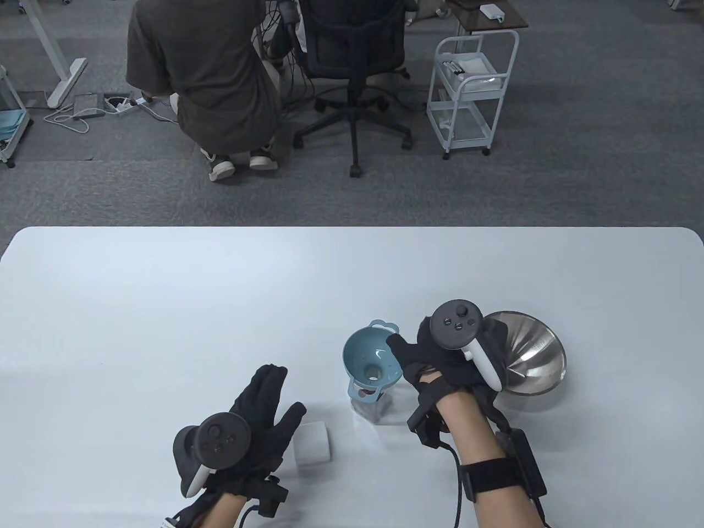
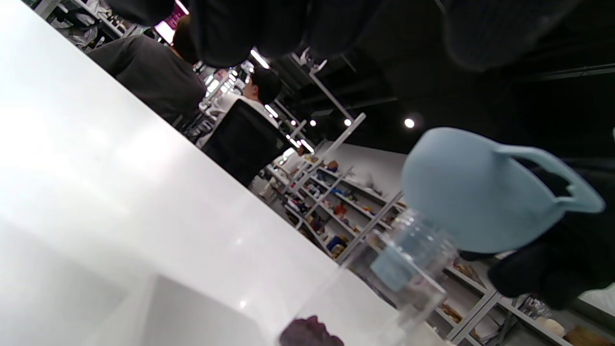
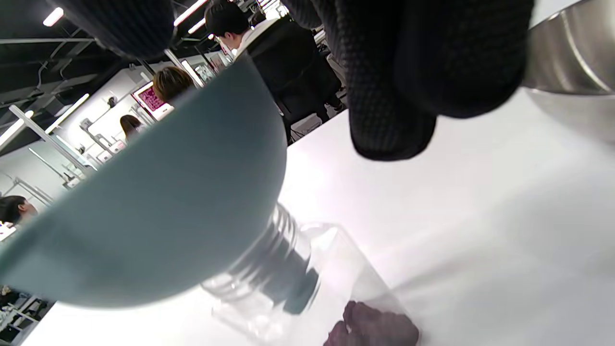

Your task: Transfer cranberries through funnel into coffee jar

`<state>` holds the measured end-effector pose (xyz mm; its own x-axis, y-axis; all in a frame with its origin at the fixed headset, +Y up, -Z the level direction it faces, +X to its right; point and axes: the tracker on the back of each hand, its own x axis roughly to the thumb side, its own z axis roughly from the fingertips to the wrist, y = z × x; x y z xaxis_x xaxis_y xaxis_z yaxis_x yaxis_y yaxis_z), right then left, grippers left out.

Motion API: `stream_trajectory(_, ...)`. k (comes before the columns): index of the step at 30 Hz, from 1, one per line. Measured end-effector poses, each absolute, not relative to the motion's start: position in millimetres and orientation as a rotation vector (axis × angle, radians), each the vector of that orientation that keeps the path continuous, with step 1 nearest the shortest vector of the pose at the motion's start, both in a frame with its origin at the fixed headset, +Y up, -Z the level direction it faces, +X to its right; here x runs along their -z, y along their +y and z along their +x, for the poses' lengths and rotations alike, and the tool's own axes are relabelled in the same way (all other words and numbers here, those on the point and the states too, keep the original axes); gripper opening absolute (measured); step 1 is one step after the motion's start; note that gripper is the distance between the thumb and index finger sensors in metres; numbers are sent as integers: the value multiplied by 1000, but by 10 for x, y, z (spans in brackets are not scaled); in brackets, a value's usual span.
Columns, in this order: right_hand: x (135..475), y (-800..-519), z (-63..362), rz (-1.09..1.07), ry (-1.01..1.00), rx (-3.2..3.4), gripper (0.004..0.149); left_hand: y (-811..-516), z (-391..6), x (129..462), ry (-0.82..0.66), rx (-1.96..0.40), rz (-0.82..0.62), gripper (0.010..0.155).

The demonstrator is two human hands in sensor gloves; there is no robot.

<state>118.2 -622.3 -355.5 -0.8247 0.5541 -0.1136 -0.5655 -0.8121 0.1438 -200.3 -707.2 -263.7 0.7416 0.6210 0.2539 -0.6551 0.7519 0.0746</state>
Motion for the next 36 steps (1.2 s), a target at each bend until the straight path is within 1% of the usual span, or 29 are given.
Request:
stream_trajectory(3,3586,-6290,1123,-86,265,-2537,82,-7071,-2006,2637,-220,-703,166,78)
stream_trajectory(6,3601,-6322,1095,-92,275,-2524,75,-7071,-2008,2638,-219,-705,167,78)
stream_trajectory(11,3610,-6324,1086,-105,249,-2520,62,-7071,-2008,2638,-220,-704,166,78)
stream_trajectory(15,3619,-6327,1078,-110,226,-2519,57,-7073,-2010,2638,-220,-706,165,78)
stream_trajectory(19,3627,-6325,1063,-106,220,-2514,55,-7073,-2010,2637,-219,-706,164,78)
stream_trajectory(27,3630,-6279,1106,-98,184,-2485,54,-7077,-2008,2639,-217,-705,160,78)
stream_trajectory(36,3578,-6083,1339,-92,122,-2359,53,-7082,-2004,2645,-214,-700,153,78)
